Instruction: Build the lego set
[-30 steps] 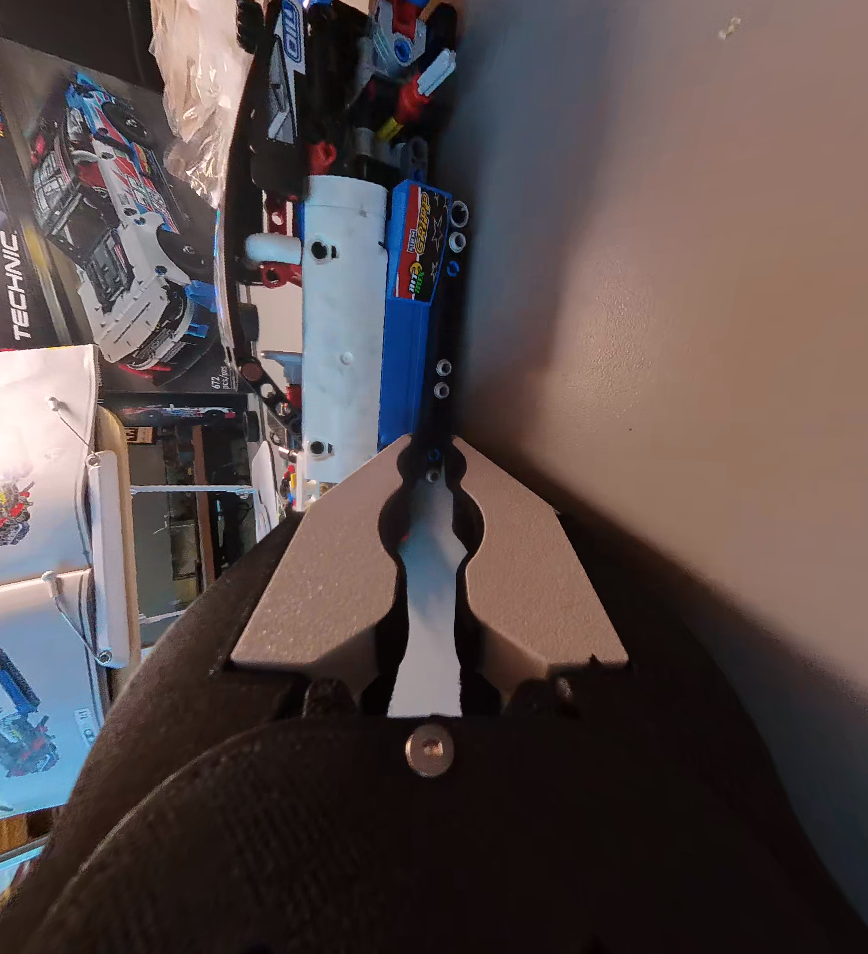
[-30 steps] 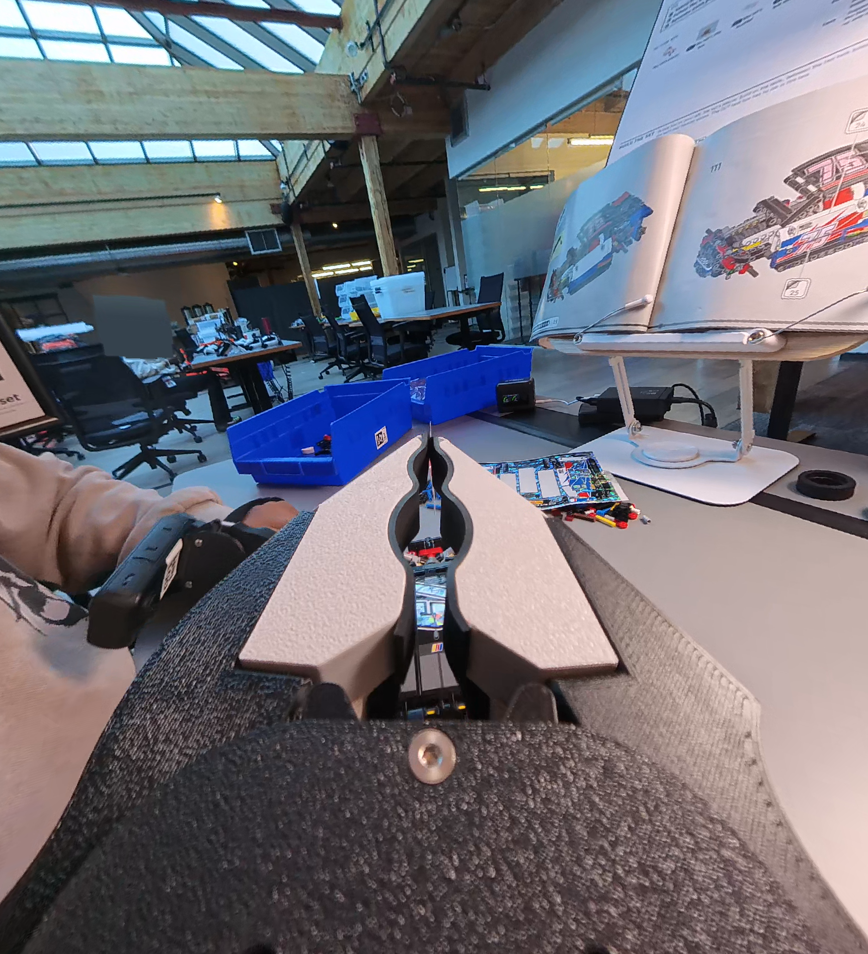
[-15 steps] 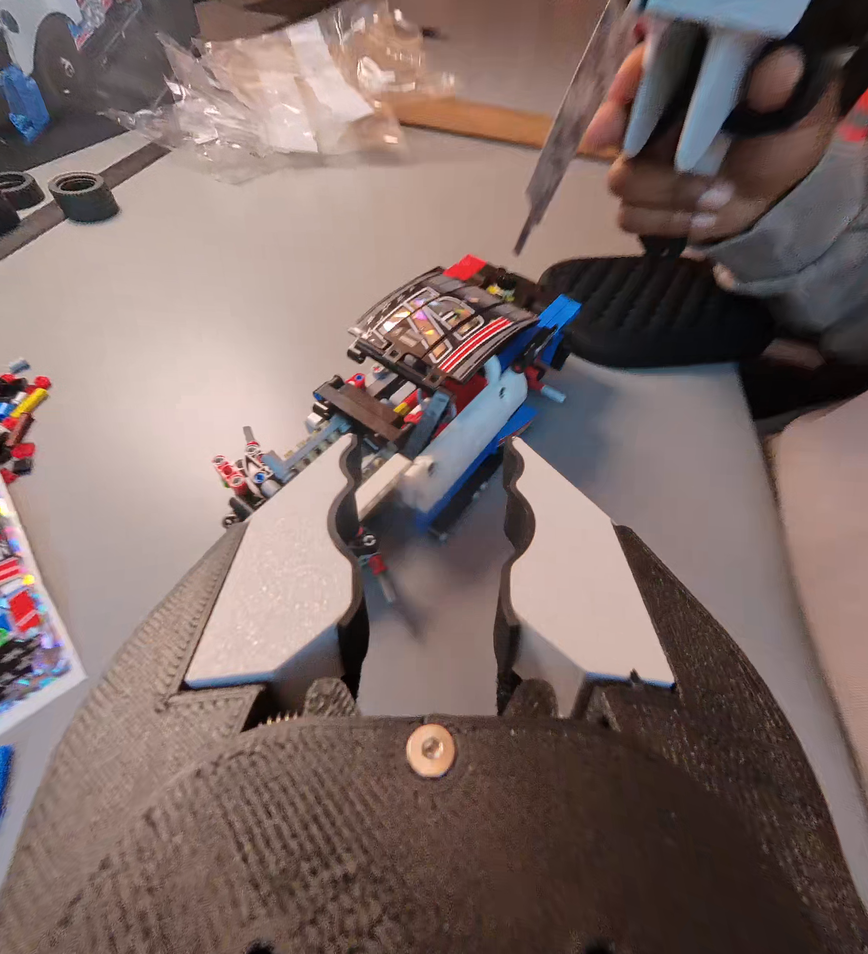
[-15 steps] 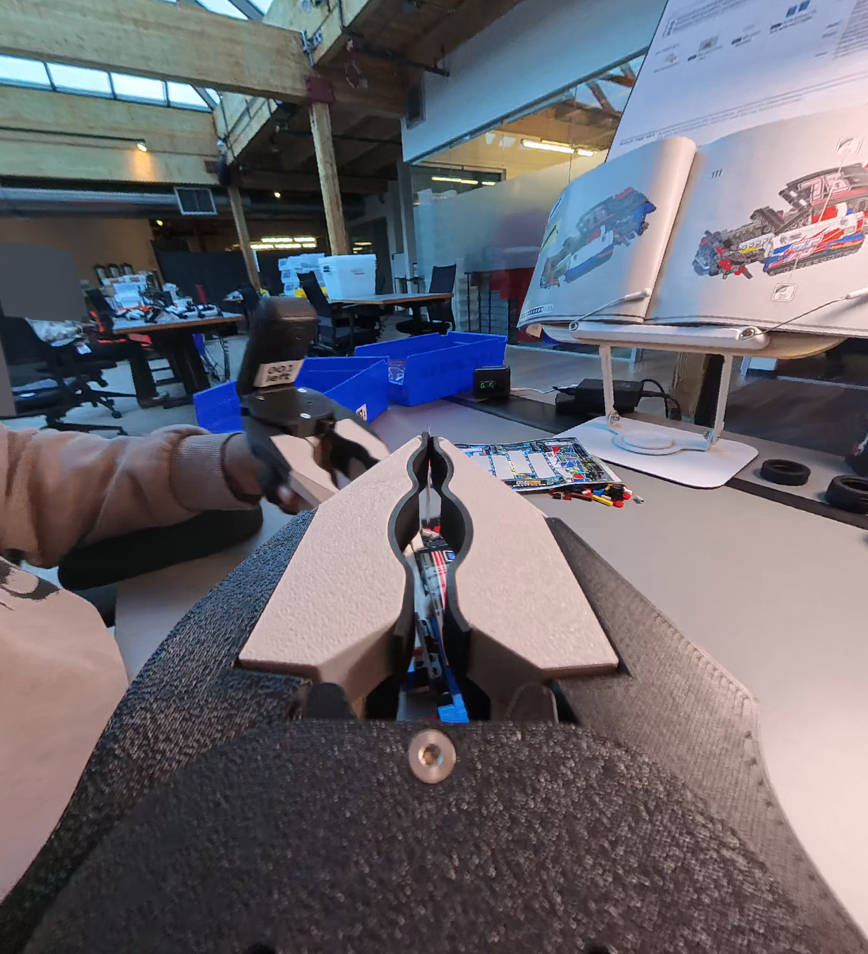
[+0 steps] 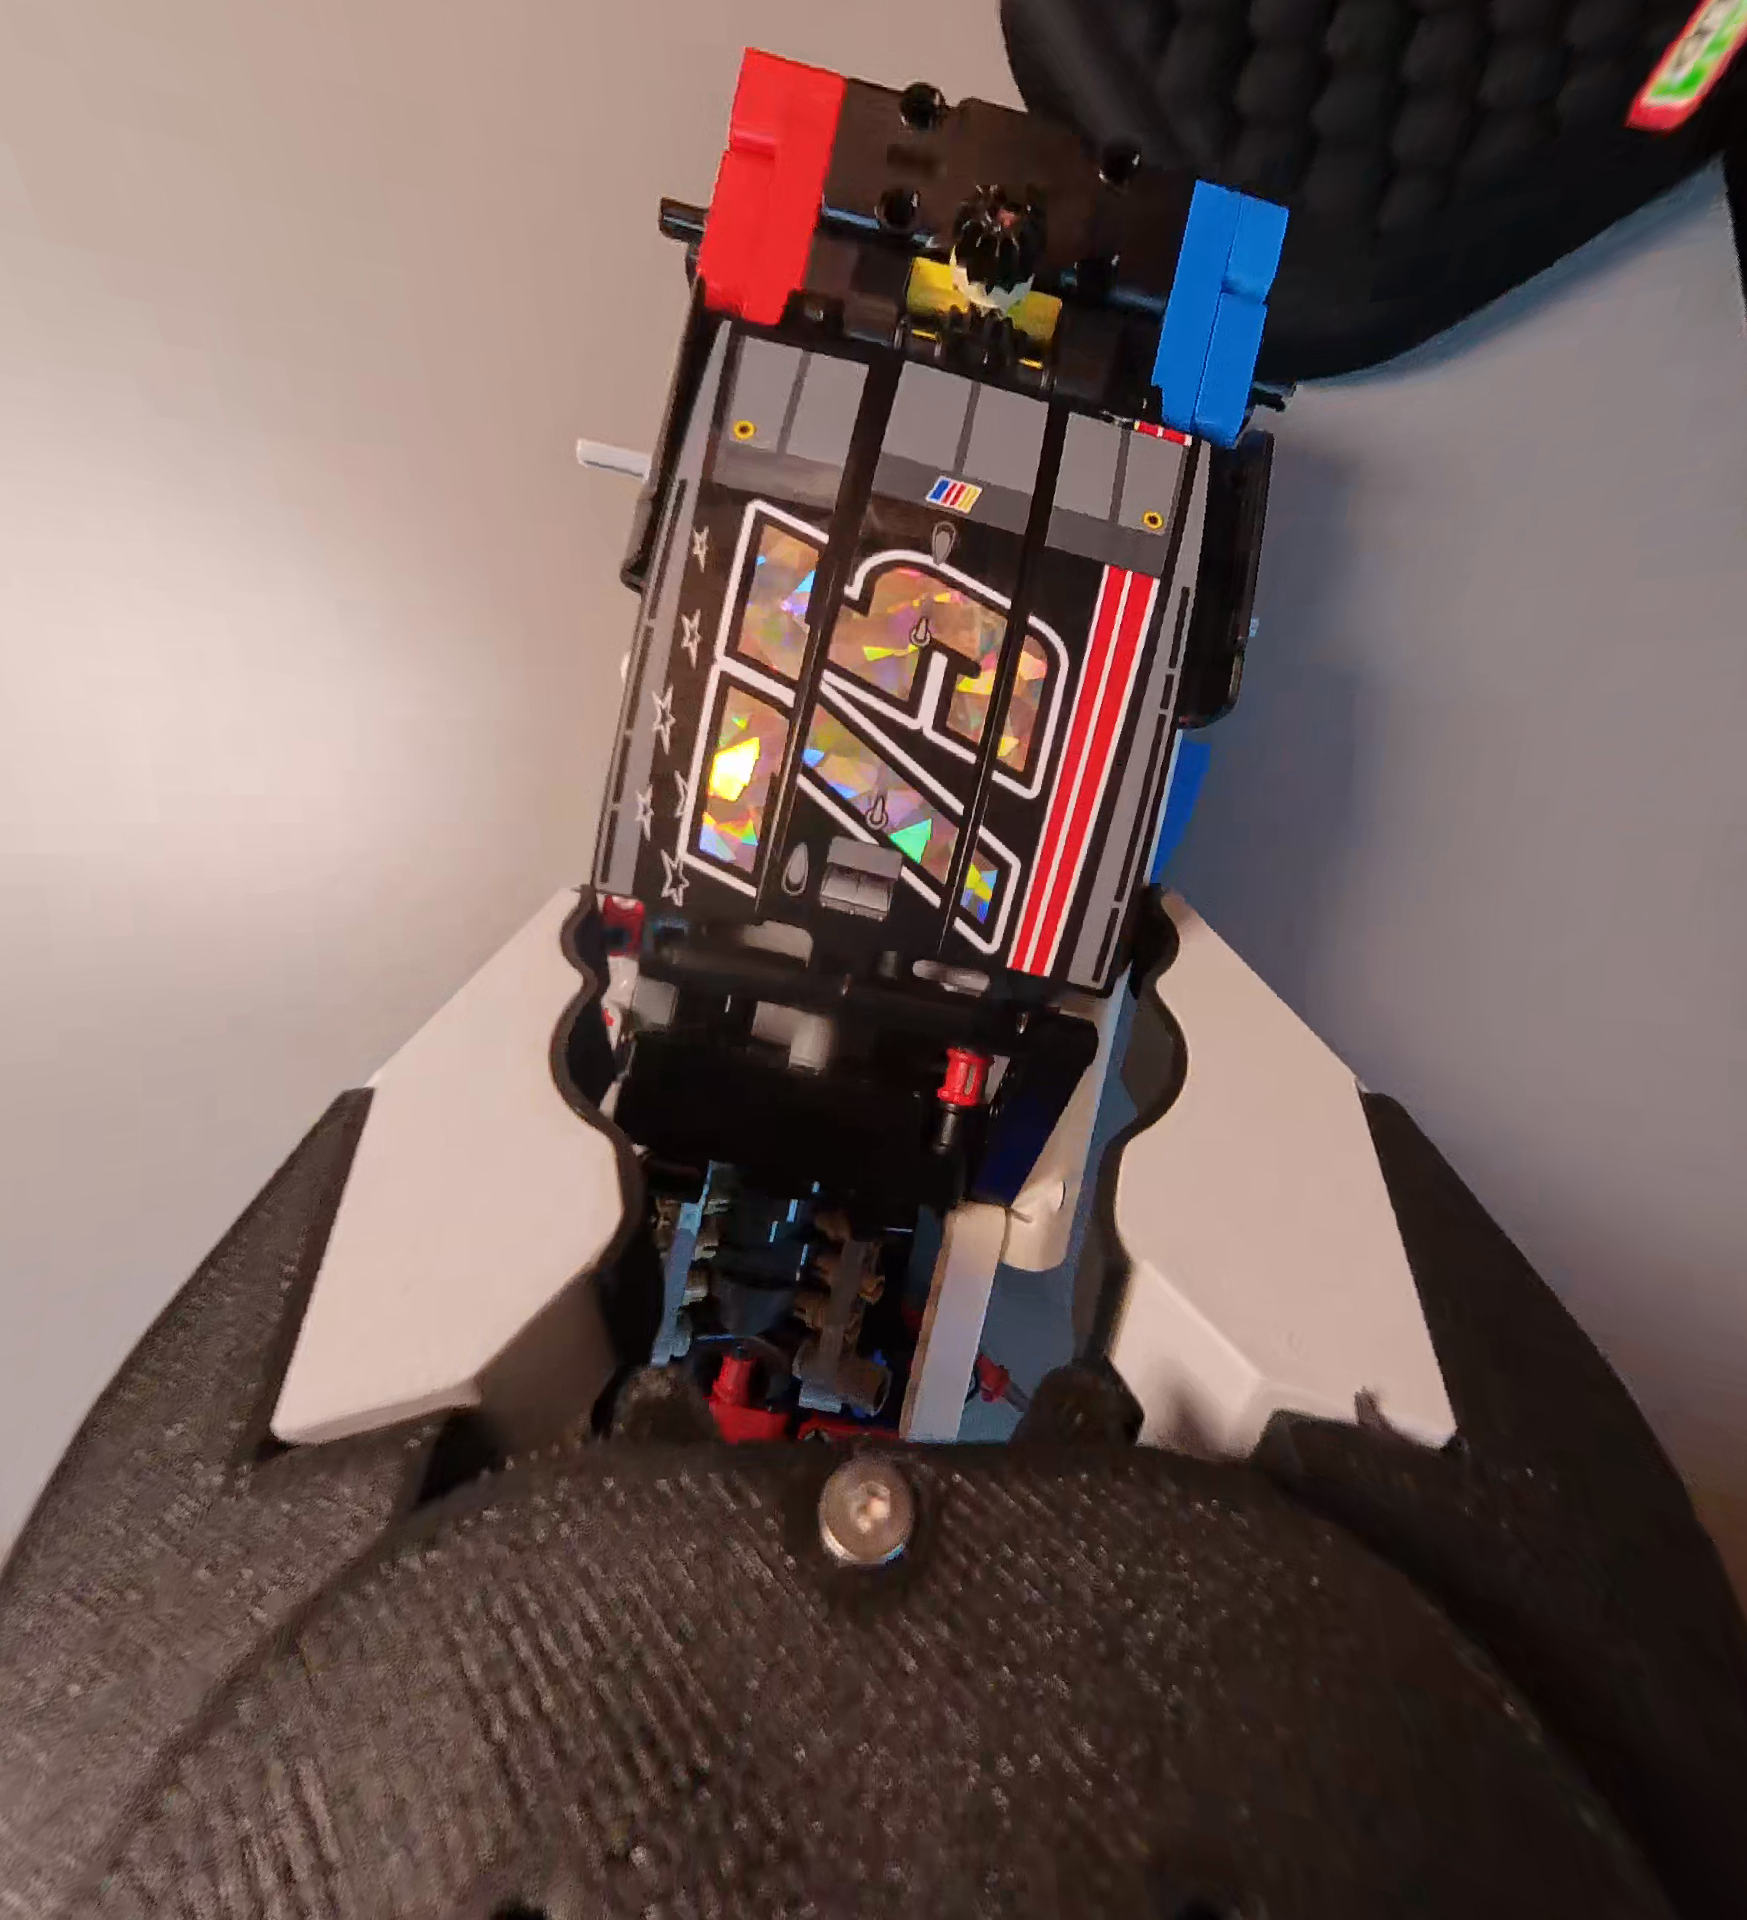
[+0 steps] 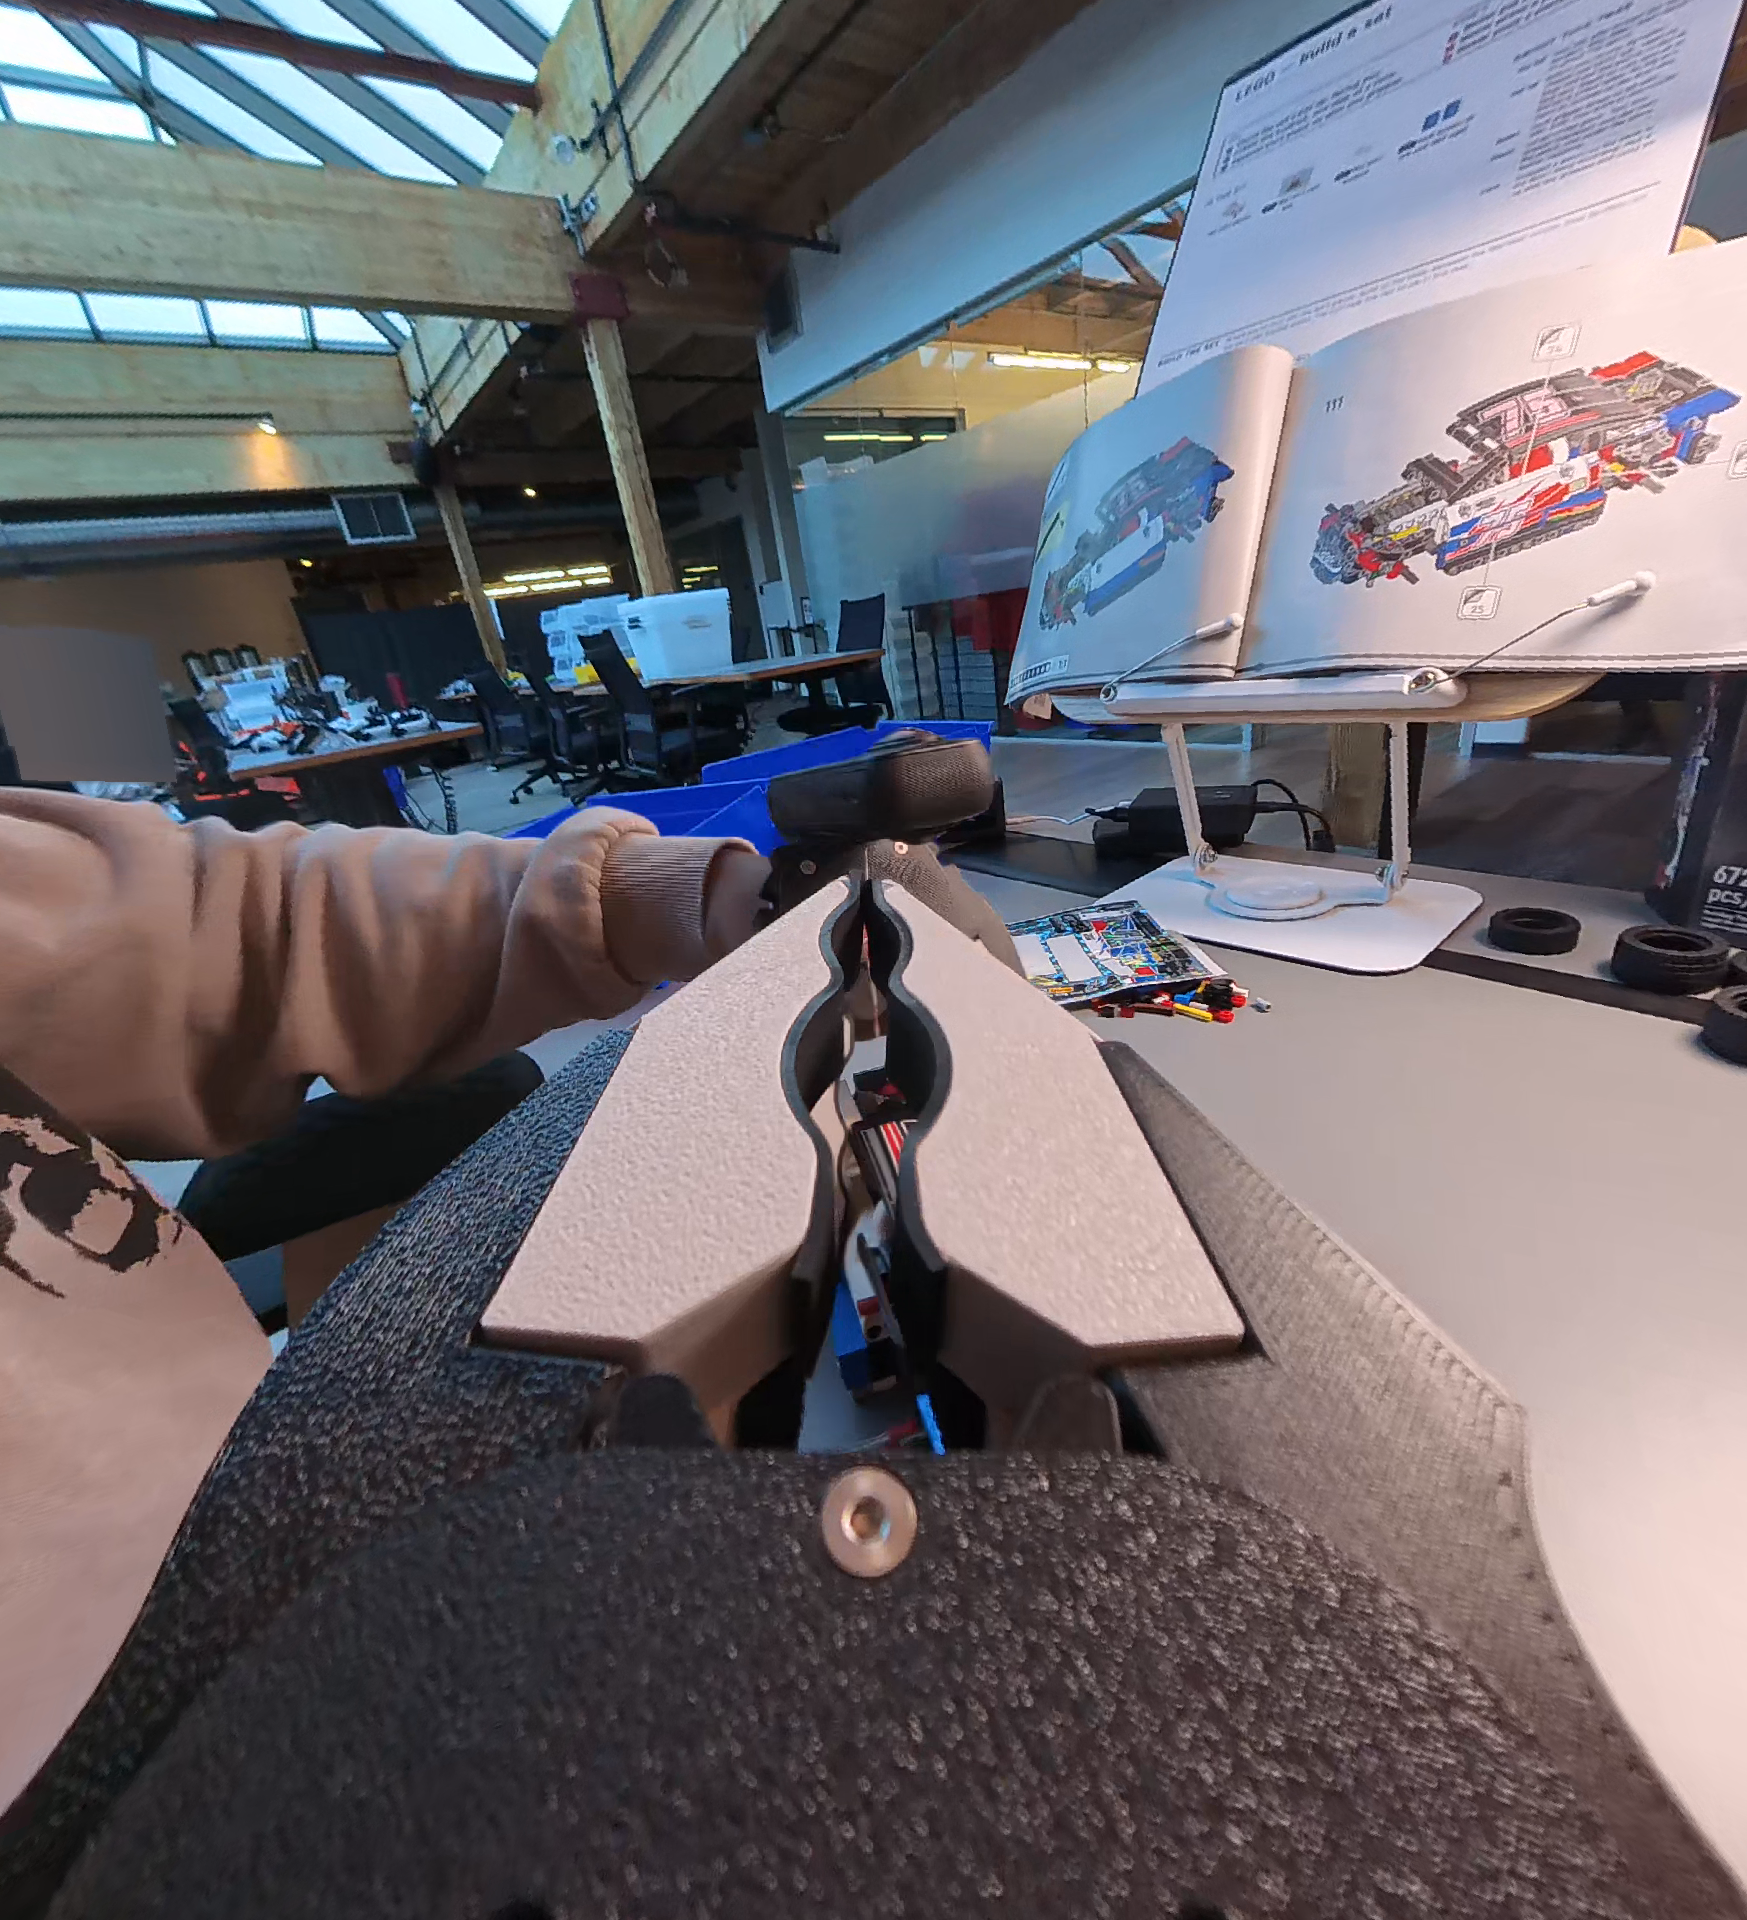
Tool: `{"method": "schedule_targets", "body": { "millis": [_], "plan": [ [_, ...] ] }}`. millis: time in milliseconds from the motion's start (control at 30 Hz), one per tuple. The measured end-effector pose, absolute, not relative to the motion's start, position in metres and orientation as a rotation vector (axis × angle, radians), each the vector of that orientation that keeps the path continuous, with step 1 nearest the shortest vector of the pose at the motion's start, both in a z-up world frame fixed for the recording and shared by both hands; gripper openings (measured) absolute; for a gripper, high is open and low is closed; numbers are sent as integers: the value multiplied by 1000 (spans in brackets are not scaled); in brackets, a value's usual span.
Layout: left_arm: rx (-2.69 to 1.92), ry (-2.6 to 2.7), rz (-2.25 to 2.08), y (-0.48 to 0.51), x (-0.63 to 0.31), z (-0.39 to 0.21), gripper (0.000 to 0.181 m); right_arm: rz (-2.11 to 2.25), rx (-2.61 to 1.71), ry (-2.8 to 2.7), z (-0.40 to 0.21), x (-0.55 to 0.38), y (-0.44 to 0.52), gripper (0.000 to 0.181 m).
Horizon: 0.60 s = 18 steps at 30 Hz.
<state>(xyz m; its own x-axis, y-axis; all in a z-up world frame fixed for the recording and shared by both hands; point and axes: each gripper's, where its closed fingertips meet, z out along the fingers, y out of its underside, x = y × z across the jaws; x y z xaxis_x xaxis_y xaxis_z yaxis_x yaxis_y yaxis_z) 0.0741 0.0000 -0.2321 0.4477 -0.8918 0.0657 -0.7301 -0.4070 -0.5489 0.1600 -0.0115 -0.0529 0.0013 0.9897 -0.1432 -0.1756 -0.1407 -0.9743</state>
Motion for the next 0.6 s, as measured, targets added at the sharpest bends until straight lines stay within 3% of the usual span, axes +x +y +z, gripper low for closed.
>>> {"method": "schedule_targets", "body": {
  "millis": [300, 400, 500, 600],
  "plan": [
    [-2428, 708, -352, 33, 28, -228, 88, 1465, -1201, -944, -56, 157, 2, 0],
    [-2366, 675, -276, 30, 17, -218, 100, 1444, -1202, -964, -63, 146, -2, 0],
    [-2141, 515, -419, 12, 17, -166, 81, 1322, -1193, -998, -71, 137, -4, 0],
    [-1869, 241, -863, -25, 41, -115, 62, 1127, -1144, -1039, -80, 128, -4, 0]
  ]
}}
